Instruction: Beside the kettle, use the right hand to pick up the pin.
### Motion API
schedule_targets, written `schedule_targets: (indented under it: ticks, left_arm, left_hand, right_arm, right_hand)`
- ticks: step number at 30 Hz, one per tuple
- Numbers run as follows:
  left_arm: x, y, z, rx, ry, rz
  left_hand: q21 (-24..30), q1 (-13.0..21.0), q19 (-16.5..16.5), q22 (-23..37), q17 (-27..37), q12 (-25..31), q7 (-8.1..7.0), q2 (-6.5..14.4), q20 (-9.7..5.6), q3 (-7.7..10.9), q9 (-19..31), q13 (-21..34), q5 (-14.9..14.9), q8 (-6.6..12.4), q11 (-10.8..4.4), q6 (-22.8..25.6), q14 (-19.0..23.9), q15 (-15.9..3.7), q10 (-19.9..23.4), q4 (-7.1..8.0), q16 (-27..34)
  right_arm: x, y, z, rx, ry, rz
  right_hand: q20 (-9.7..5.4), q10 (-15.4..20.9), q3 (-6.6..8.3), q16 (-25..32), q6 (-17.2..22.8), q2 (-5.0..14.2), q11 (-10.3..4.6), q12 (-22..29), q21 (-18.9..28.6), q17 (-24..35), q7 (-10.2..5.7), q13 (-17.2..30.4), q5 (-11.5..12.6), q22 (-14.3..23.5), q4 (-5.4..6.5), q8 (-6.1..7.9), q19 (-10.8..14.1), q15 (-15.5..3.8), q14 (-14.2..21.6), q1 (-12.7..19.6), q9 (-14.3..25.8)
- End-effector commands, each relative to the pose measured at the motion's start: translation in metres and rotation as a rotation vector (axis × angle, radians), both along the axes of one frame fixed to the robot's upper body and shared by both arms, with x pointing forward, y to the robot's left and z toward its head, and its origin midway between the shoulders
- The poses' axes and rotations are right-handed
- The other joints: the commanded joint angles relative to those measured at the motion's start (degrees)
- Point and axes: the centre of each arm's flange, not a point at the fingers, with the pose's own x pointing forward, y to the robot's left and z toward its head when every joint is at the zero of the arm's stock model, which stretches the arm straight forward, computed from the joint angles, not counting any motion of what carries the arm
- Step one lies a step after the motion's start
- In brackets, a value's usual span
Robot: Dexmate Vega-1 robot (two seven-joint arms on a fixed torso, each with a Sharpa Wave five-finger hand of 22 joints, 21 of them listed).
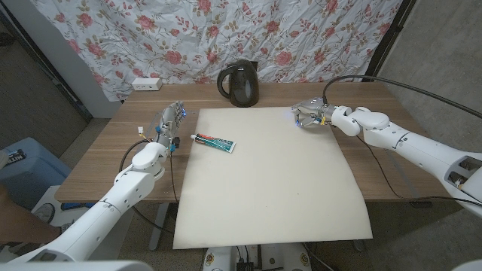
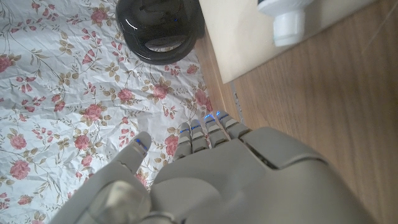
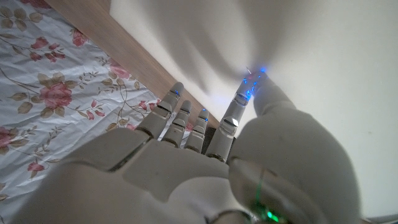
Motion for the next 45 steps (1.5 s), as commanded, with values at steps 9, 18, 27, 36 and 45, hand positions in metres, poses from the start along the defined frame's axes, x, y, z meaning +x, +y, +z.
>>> schedule_targets:
  ticks: [9,18,27,36,45]
  left_arm:
    - [-0.004,-0.006,0.004,0.023,-0.022,0.005]
    - [-0.008,-0.015,0.015,0.087,-0.038,0.024]
    - [-0.012,-0.035,0.029,0.208,-0.047,0.049]
    - [-0.020,-0.048,0.040,0.328,-0.054,0.078]
    - [-0.029,-0.067,0.049,0.497,-0.083,0.155]
  left_hand:
    - [0.3,-0.2,0.7,0.2,0.2,0.0,-0.23,4.0,0.10,0.44,0.3,0.2,-0.2,-0.02,0.07,0.7,0.6,0.07,0.6,-0.04,-0.2]
    - [0.3,-0.1,0.9,0.2,0.2,0.1,-0.24,4.1,0.03,0.63,0.3,0.2,-0.2,0.14,0.08,1.2,0.6,0.01,1.2,-0.22,-0.3]
    - [0.2,0.2,0.8,0.2,0.1,0.2,-0.29,4.2,-0.34,1.01,0.3,0.2,-0.1,0.41,-0.18,2.4,-0.1,-0.51,1.7,-0.63,-0.6]
    - [0.1,0.2,0.6,0.2,0.2,0.1,-0.51,4.4,-0.82,1.23,0.3,0.2,-0.1,0.31,-0.34,2.5,-0.8,-0.44,1.5,-0.59,-0.7]
    - [0.2,0.1,0.7,0.2,0.2,0.1,-0.63,4.9,-1.05,1.51,0.3,0.2,-0.1,0.38,-0.42,3.1,-0.8,-0.83,1.9,-0.32,-0.5]
  right_arm:
    - [-0.010,-0.007,0.006,0.075,-0.028,0.000]
    - [-0.014,-0.011,0.008,0.133,-0.035,0.012]
    - [-0.022,-0.013,0.012,0.214,-0.049,0.040]
    - [-0.028,-0.012,0.011,0.271,-0.065,0.060]
    - [-0.034,-0.011,0.009,0.344,-0.088,0.073]
  right_hand:
    - [-0.62,1.1,-0.31,0.6,1.5,1.14,-0.21,0.3,0.1,0.5,-0.15,0.2,-0.4,0.1,0.42,0.67,0.9,-3.71,0.0,-0.6,0.4]
    - [-0.68,1.3,-0.58,0.8,1.9,1.33,-0.25,0.2,0.1,0.7,-0.15,0.2,-0.5,0.1,0.41,0.79,1.1,-3.90,0.2,-0.8,0.4]
    - [-0.69,1.6,-0.79,0.9,2.2,1.46,-0.29,0.3,0.2,0.8,-0.15,0.2,-0.6,0.1,0.35,0.86,1.2,-3.84,0.2,-0.9,0.4]
    - [-0.66,1.7,-1.00,1.0,2.5,1.56,-0.26,0.2,0.1,1.0,-0.15,0.2,-0.6,0.1,0.25,0.92,1.2,-3.77,0.1,-1.0,0.3]
    - [-0.59,1.8,-1.22,1.0,2.7,1.62,-0.27,0.2,0.1,1.1,-0.15,0.2,-0.7,0.1,0.10,0.94,1.1,-3.63,0.1,-1.0,0.3]
